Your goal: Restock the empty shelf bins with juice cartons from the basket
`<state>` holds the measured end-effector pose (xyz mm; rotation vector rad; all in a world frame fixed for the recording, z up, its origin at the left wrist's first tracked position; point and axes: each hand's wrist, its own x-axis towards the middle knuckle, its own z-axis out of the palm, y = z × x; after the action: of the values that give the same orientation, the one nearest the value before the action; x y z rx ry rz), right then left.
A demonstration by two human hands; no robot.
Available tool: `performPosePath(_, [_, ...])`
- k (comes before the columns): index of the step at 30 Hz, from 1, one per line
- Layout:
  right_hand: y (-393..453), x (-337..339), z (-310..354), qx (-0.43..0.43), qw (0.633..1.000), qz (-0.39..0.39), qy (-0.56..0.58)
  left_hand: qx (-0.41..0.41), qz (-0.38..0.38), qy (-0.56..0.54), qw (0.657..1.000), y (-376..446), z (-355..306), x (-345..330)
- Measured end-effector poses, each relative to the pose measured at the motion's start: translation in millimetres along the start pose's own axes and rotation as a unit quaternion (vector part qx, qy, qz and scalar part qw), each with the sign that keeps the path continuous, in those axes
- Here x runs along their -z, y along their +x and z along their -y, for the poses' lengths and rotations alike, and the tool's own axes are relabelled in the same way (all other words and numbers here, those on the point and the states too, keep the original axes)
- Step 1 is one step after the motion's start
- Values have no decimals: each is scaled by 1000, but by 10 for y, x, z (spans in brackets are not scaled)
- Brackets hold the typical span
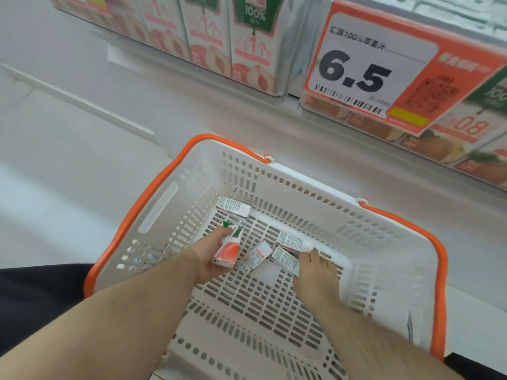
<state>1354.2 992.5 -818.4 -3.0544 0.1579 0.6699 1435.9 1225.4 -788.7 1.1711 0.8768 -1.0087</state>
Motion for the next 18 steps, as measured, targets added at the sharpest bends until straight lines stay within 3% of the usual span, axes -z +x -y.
performPosePath(2, [10, 6, -5, -37, 997, 29, 64, -17, -21, 22, 999, -48, -7, 7])
performPosePath(4, [-13, 135, -11, -107, 970, 54, 214, -26, -20, 40, 999, -91, -40, 25])
performPosePath(6, [-33, 320, -57, -165, 902, 86, 389, -28, 0, 52, 998, -147, -83, 15])
performPosePath(9, [-89, 619, -172, -217, 787, 147, 558, -44, 27, 58, 997, -299, -174, -48])
performPosePath(11, [-153, 814, -243, -231, 716, 177, 635, -55, 53, 65, 995, -443, -254, -101])
performPosePath(13, [-232, 1006, -274, -225, 669, 180, 686, -63, 90, 83, 990, -679, -362, -182])
performPosePath(18, [-464, 1523, -233, -178, 612, 148, 756, -142, 159, 66, 975, -1316, -670, -353])
